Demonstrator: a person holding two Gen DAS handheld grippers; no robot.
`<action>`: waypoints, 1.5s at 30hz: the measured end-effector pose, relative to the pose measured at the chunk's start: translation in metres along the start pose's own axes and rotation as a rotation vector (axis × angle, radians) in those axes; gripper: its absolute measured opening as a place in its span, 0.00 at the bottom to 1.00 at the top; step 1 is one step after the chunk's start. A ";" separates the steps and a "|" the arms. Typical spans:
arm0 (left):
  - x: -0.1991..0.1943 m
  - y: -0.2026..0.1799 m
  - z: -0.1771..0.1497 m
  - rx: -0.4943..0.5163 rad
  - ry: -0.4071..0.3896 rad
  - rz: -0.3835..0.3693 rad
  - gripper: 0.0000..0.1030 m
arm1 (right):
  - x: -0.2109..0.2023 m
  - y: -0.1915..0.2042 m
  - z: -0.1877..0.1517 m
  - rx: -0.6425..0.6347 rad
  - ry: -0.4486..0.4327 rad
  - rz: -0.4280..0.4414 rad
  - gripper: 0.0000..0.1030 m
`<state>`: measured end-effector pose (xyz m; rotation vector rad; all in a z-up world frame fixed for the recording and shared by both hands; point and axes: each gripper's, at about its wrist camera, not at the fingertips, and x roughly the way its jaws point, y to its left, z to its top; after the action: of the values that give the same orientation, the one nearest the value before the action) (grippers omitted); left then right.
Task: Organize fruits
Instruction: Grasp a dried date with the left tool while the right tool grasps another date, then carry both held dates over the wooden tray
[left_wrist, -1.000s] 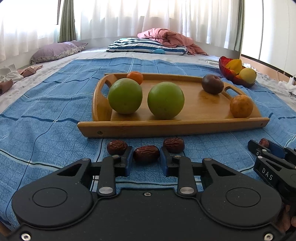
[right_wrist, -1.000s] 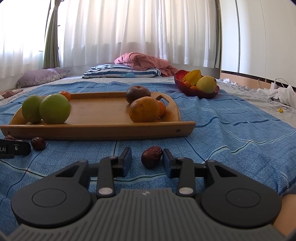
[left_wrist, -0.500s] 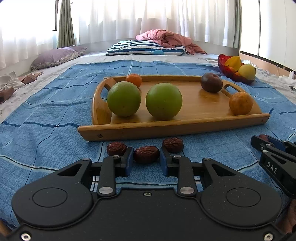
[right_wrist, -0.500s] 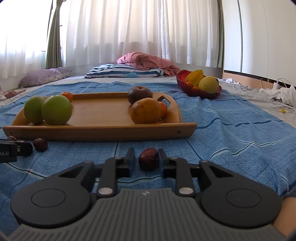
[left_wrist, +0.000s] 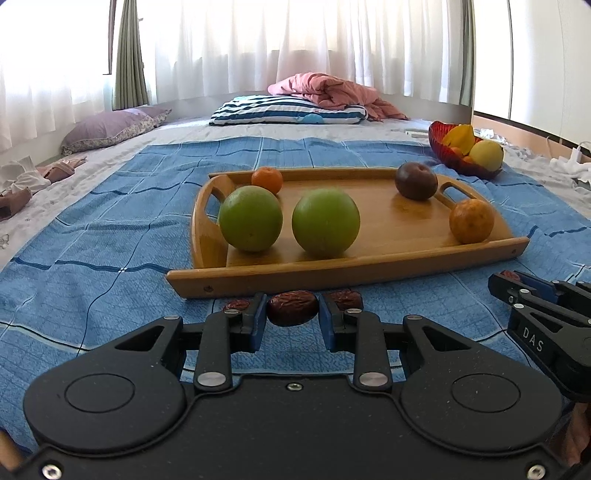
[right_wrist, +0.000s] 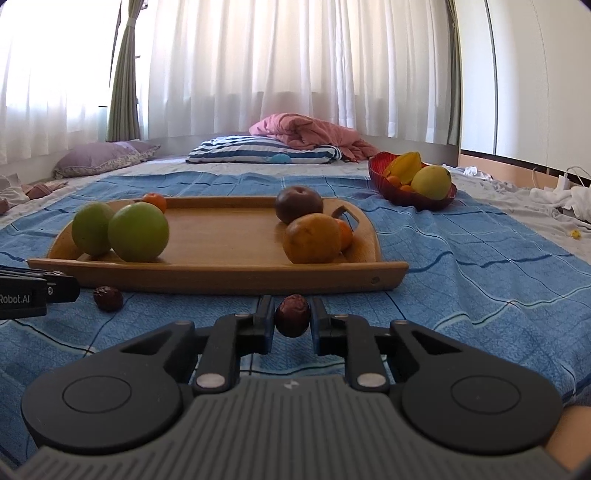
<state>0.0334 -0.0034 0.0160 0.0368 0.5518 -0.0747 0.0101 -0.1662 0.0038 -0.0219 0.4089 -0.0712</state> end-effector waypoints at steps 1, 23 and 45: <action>-0.001 0.000 0.000 0.000 -0.002 -0.001 0.27 | -0.001 0.001 0.001 -0.001 -0.003 0.002 0.23; 0.003 0.003 0.045 -0.028 -0.027 -0.062 0.27 | 0.013 0.001 0.042 0.019 -0.061 0.065 0.23; 0.040 0.030 0.139 -0.118 0.023 -0.109 0.27 | 0.062 -0.038 0.118 0.140 0.033 0.098 0.23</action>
<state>0.1428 0.0159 0.1138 -0.1082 0.5798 -0.1482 0.1118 -0.2075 0.0886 0.1374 0.4366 -0.0034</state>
